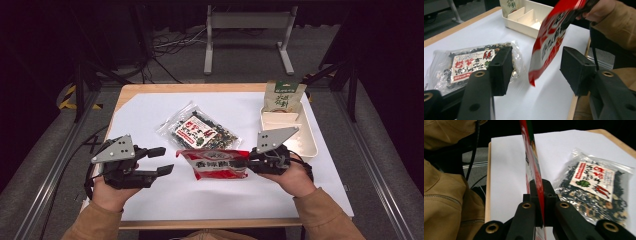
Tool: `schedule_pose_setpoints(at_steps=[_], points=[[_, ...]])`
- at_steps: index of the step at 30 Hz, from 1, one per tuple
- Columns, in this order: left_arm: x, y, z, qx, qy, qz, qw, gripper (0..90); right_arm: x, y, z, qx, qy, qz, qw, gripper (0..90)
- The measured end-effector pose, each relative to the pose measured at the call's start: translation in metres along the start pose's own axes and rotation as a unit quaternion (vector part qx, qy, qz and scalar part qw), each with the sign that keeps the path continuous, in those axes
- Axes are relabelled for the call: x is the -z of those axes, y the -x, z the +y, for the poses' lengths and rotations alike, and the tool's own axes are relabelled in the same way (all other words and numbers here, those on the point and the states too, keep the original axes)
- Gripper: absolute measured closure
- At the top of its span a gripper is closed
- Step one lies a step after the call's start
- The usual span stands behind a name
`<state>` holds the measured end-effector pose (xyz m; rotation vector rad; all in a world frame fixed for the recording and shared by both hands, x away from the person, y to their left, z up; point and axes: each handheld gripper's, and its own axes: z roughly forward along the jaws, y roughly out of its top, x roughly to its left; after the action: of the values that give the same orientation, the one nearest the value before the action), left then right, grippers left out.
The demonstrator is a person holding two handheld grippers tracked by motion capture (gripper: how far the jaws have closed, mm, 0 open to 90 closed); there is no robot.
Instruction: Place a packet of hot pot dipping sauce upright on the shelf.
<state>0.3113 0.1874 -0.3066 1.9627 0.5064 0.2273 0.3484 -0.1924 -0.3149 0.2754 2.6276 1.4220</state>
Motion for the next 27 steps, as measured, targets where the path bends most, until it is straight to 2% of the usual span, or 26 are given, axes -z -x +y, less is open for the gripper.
schedule_pose_setpoints(at_steps=[10,15,20,27], points=[[-0.004,-0.016,-0.018,0.017,-0.022,0.021,0.9994,39.7,0.029,0.014,-0.001,-0.01,0.01,-0.034,0.9993,89.3],[-0.006,-0.024,-0.027,0.023,-0.037,0.039,0.9983,39.3,0.042,0.022,-0.001,-0.016,0.021,-0.049,0.9985,89.3],[-0.011,-0.029,-0.037,0.022,-0.056,0.061,0.9963,32.9,0.051,0.03,0.0,-0.02,0.021,-0.065,0.9975,89.3],[-0.014,-0.035,-0.046,0.025,-0.063,0.071,0.9951,28.3,0.063,0.042,0.002,-0.021,0.016,-0.085,0.996,89.3]])
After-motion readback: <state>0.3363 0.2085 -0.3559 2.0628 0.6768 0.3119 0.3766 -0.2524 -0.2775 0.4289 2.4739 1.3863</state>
